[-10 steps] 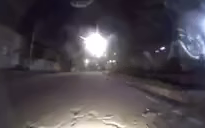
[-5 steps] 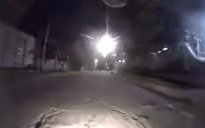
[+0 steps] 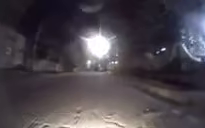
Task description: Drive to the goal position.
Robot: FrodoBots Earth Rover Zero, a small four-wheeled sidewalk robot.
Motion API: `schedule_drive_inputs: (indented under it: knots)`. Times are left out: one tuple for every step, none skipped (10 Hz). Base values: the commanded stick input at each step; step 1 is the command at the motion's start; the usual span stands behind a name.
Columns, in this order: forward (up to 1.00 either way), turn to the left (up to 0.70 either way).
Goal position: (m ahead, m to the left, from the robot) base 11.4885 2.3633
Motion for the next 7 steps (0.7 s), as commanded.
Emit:
schedule_drive_inputs:
  knots:
    - [0.70, 0.00]
    - [0.70, 0.00]
    - [0.70, 0.00]
    - [0.70, 0.00]
    - [0.70, 0.00]
    - [0.70, 0.00]
    - [0.70, 0.00]
